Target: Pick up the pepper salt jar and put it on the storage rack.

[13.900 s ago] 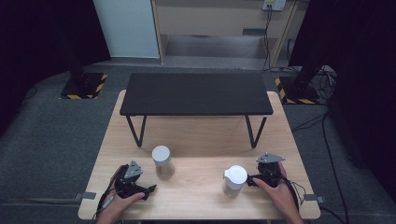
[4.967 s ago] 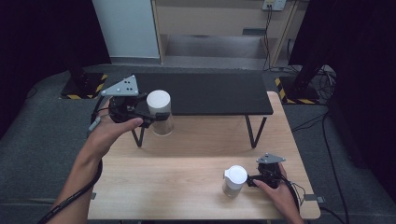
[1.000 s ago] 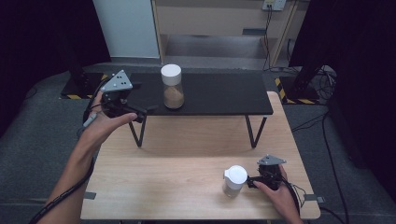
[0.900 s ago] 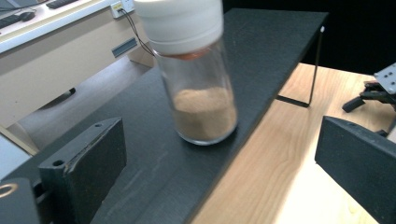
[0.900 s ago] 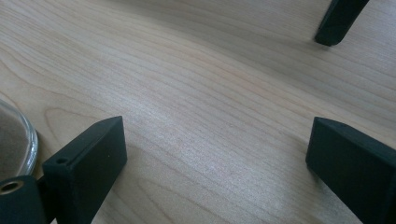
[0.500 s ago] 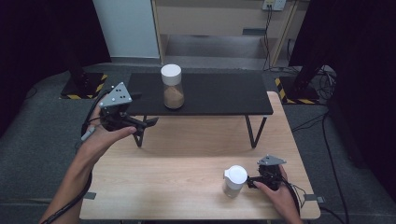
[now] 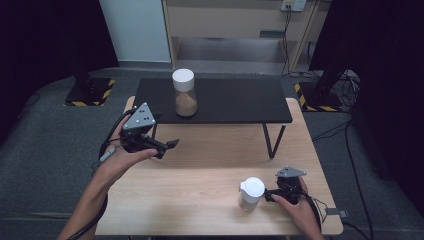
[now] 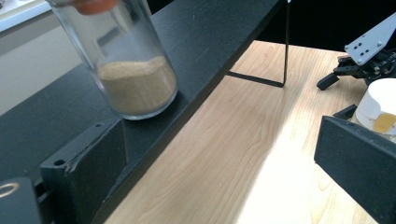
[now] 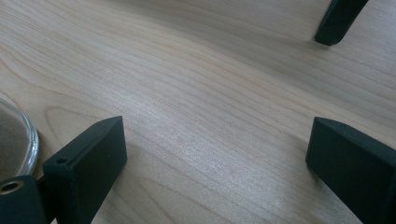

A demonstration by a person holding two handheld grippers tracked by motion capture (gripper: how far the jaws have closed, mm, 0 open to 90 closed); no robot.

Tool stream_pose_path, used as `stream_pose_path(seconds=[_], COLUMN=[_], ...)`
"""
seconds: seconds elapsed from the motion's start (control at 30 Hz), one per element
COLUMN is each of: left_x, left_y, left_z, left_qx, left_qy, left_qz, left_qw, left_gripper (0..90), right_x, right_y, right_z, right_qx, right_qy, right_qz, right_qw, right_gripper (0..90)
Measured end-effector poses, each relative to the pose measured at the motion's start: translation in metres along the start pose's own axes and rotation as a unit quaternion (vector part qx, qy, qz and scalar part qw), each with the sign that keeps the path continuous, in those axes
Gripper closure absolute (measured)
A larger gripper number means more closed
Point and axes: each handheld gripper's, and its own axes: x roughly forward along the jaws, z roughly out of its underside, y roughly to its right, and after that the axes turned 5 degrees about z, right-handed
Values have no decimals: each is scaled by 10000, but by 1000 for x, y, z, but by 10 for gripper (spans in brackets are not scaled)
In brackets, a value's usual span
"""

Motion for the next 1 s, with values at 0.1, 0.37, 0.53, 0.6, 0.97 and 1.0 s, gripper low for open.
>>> stream_pose_path(seconds=[0.1, 0.37, 0.53, 0.6, 0.97, 1.0], left_x=[4, 19, 28, 31, 45, 48], left_y=[7, 22, 30, 33, 45, 46], left_z=[3, 19, 27, 29, 43, 47], left_qx=[84, 86, 108, 118, 98, 59], left_qy=[-58, -155, -214, -242, -373, -389], left_qz=[-16, 46, 31, 59, 148, 158], left_qw=[9999, 9998, 9997, 9996, 9991, 9991], left_gripper=[15, 15, 18, 17, 17, 16], right_x=[0, 0, 0, 0, 0, 0], right_y=[0, 0, 0, 0, 0, 0], right_z=[0, 0, 0, 0, 0, 0], right_qx=[0, 2, 2, 1, 4, 5], right_qy=[0, 0, 1, 1, -1, -2], right_qz=[-1, 0, -1, 0, -2, -2], right_qw=[10000, 10000, 10000, 10000, 10000, 10000], right_gripper=[59, 59, 59, 59, 59, 59])
